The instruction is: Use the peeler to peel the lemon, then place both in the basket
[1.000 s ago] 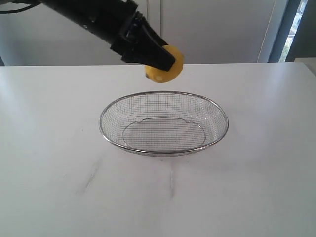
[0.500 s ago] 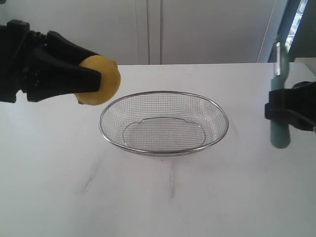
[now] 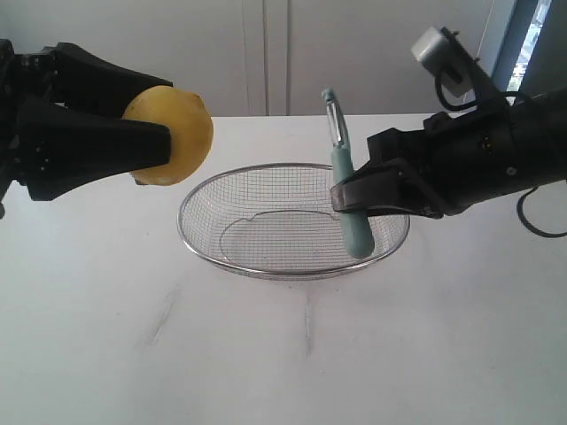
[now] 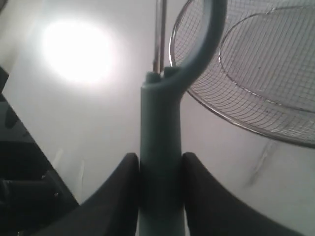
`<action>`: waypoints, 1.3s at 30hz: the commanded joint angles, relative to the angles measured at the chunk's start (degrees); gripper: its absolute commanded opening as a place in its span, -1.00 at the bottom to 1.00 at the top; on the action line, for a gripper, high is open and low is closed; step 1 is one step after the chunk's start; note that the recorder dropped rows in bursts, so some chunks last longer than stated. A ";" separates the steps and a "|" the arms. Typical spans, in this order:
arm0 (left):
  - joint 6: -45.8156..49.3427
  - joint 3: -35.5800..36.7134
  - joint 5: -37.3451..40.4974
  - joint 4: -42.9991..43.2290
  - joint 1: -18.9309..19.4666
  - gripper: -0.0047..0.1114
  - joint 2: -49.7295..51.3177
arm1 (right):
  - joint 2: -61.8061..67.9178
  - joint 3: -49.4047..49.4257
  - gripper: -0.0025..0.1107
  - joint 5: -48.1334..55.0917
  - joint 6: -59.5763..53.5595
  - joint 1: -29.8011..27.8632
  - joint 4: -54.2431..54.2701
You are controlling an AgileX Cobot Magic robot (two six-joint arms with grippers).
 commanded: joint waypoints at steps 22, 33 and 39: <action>0.50 0.36 -1.92 -2.15 0.11 -0.92 -0.69 | 7.31 -1.20 -0.96 11.02 -6.38 9.33 4.51; 0.08 0.36 -3.09 -2.15 0.11 -0.92 -0.69 | 7.31 -1.20 -0.96 7.69 -9.29 9.33 3.03; 0.09 0.36 -3.23 -2.15 0.11 -0.92 -0.69 | 7.31 -1.20 -0.96 5.85 -12.56 9.33 3.03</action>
